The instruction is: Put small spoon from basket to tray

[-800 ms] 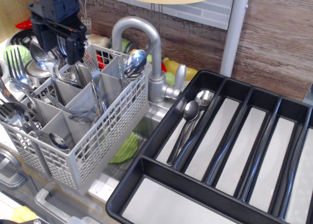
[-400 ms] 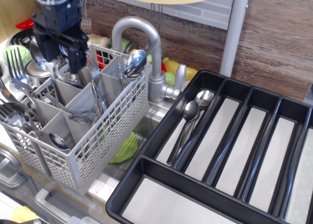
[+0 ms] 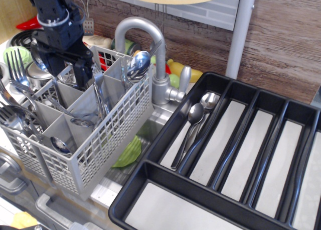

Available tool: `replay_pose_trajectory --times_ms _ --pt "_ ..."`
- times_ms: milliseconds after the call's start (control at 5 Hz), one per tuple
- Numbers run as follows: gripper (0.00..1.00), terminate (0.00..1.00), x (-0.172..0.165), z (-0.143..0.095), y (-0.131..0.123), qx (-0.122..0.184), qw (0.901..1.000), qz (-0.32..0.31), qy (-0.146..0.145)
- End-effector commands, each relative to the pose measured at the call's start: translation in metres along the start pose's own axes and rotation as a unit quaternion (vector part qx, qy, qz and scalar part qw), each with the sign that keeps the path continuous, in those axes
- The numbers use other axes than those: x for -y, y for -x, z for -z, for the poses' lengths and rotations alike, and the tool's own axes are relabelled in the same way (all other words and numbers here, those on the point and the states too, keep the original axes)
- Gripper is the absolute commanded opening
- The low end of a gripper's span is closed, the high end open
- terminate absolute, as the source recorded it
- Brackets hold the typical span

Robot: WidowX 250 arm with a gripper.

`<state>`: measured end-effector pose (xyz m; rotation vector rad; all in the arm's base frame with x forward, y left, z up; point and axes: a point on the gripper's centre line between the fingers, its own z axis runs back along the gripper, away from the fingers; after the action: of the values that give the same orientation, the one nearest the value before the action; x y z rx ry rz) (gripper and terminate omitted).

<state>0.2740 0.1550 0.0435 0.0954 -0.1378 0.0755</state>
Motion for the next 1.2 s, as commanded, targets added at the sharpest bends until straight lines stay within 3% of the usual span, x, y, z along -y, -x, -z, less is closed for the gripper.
replay_pose_trajectory --times_ms 0,200,400,600,800,1000 --pt "1.00 0.00 -0.006 -0.002 -0.009 0.020 0.9990 -0.029 -0.028" --pt "1.00 0.00 -0.008 0.007 -0.009 0.020 0.9981 -0.038 -0.045" --pt "1.00 0.00 -0.007 0.021 -0.006 0.027 0.9980 -0.050 -0.028" --pt "0.00 0.00 -0.005 0.028 -0.006 0.042 0.9970 -0.055 -0.035" --pt "0.00 0.00 -0.004 0.026 -0.006 0.038 0.9971 -0.055 -0.036" --pt "0.00 0.00 -0.003 0.005 -0.006 0.034 0.9963 -0.056 -0.055"
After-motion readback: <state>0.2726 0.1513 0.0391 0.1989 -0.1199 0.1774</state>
